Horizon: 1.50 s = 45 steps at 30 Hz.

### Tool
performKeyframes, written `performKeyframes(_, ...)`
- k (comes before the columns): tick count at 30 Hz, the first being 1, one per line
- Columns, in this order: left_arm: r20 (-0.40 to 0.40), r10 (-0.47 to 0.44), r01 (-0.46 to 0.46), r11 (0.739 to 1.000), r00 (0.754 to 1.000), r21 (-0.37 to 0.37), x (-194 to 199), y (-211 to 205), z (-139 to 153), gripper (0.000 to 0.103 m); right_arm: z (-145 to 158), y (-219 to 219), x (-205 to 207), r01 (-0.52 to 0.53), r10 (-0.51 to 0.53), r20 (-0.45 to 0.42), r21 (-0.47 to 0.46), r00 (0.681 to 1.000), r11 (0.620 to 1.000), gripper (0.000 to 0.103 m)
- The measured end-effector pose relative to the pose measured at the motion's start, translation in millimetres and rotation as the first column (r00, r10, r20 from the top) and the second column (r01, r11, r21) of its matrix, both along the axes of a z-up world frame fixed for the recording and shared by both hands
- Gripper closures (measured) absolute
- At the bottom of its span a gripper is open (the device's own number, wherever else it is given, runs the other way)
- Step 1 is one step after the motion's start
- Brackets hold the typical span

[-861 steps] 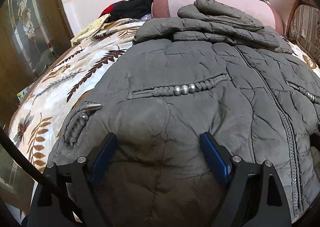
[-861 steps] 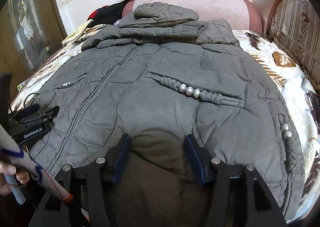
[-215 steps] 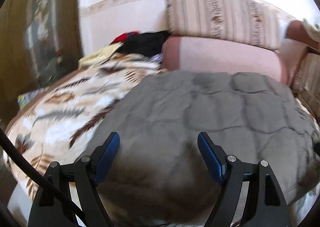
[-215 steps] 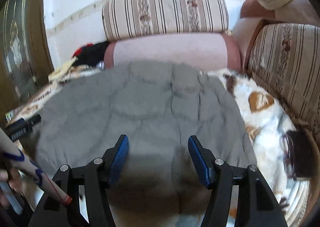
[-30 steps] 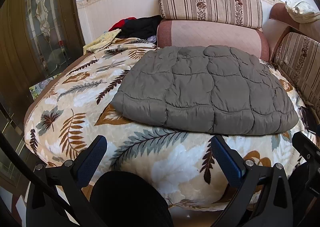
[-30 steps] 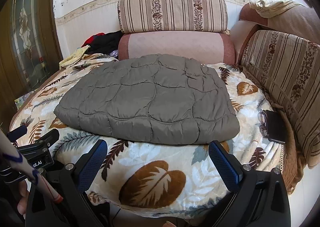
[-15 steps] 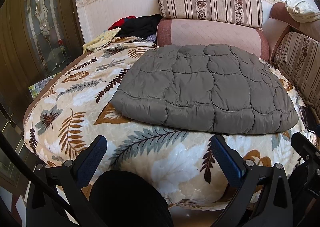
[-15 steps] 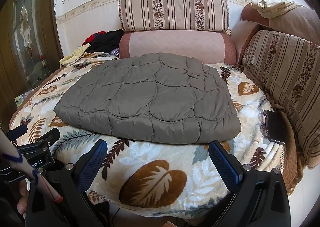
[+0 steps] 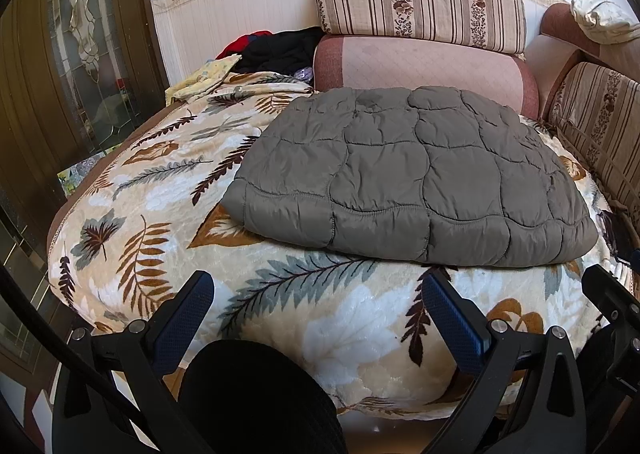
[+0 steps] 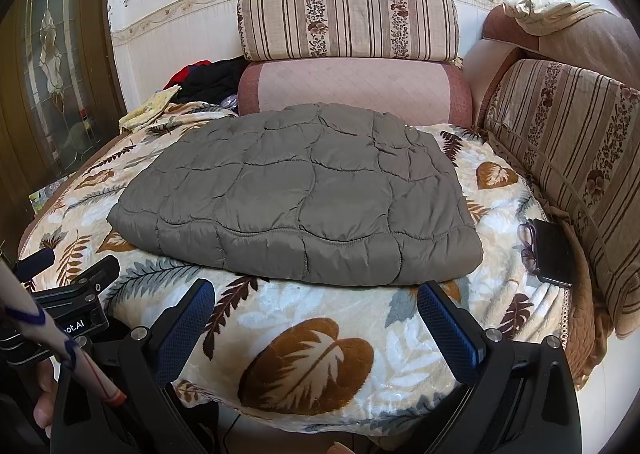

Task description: Fold large clothes

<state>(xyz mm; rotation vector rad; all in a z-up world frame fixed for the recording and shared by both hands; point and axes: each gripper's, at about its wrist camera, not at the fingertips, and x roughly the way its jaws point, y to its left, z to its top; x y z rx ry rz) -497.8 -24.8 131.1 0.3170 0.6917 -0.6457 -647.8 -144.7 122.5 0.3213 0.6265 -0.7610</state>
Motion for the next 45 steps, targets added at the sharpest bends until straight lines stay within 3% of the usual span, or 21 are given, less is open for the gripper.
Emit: performKeyframes(45, -0.004, -0.002, 0.002, 1.0, 1.0, 0.002, 1.1, 1.9, -0.4, 0.0, -2.1, 0.5, -0.1, 0.003, -0.003, -0.002, 0.007, 1.0, 1.0, 0.0)
